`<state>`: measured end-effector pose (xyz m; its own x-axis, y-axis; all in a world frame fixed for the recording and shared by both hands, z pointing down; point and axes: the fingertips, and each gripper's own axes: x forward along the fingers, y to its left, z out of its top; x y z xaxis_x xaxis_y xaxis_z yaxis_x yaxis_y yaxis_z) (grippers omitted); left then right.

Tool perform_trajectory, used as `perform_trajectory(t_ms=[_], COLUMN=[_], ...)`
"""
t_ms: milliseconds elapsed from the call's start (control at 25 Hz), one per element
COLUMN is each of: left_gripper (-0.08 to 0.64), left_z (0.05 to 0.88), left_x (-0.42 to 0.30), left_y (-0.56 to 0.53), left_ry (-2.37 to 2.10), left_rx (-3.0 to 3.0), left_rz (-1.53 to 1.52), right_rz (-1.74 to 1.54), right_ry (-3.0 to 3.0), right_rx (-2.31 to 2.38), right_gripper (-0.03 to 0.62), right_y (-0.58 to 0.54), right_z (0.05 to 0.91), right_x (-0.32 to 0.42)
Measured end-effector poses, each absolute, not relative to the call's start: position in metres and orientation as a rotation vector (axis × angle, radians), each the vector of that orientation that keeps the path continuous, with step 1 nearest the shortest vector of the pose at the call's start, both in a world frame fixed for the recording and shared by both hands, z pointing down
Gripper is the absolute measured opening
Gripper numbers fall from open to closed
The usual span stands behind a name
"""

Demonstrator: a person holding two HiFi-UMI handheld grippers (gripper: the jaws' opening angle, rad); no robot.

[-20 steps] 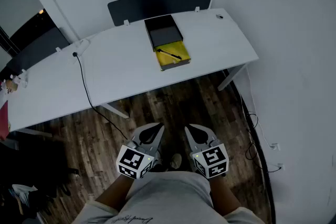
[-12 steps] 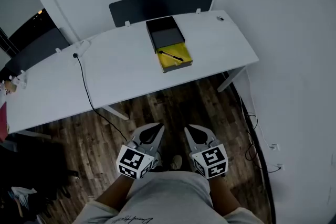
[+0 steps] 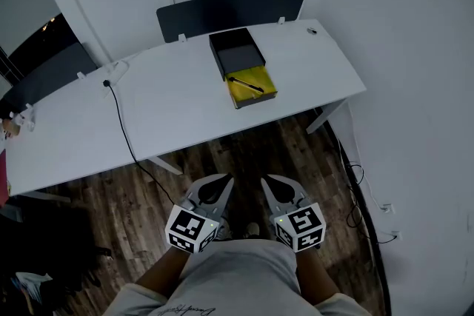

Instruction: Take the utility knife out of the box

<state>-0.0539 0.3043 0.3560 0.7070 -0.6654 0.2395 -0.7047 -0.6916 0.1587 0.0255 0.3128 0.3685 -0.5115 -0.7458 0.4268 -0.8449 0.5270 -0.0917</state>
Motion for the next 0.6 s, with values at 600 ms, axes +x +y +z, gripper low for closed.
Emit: perform_trajectory(t_ms=[600], left_gripper=[0.000], left_z=[0.359], left_x=[-0.084], left_y=[0.278], left_ry=[-1.066], left_rx=[2.694], left_rz=[0.212], right_rz=[0.375], right_ry=[-2.425], right_rx=[1.328], right_gripper=[0.015], right_y=[0.289], right_z=[0.365], right_x=[-0.002])
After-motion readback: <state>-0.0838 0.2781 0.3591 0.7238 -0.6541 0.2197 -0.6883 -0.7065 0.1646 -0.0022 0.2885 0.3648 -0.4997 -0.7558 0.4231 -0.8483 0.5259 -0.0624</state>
